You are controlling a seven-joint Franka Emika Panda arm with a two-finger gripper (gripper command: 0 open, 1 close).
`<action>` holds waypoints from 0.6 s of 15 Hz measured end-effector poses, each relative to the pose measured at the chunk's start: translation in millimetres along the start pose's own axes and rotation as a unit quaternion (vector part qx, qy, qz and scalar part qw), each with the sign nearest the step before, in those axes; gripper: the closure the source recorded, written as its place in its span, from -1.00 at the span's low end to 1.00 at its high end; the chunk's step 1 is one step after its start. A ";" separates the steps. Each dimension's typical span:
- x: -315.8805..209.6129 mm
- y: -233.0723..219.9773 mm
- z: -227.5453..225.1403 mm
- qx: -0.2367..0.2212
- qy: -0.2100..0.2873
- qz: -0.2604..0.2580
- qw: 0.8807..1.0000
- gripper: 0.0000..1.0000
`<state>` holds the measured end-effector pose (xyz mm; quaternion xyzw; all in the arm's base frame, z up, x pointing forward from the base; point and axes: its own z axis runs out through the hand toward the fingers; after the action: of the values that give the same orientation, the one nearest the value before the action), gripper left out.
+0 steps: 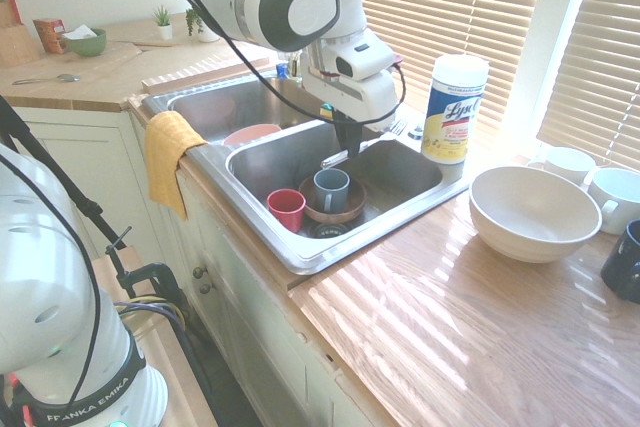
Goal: Put the fork into the sink
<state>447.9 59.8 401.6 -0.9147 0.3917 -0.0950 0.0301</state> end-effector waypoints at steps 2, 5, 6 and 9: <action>-8.4 -17.7 24.4 -0.006 -0.014 -0.023 1.000 1.00; -19.0 -25.8 59.6 -0.022 -0.025 -0.053 0.998 1.00; -20.4 -25.9 72.4 -0.028 -0.027 -0.059 0.997 1.00; -25.7 -24.1 110.5 -0.048 -0.033 -0.071 0.996 1.00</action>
<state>469.4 92.9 292.6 -0.9431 0.3290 -0.0477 -0.0073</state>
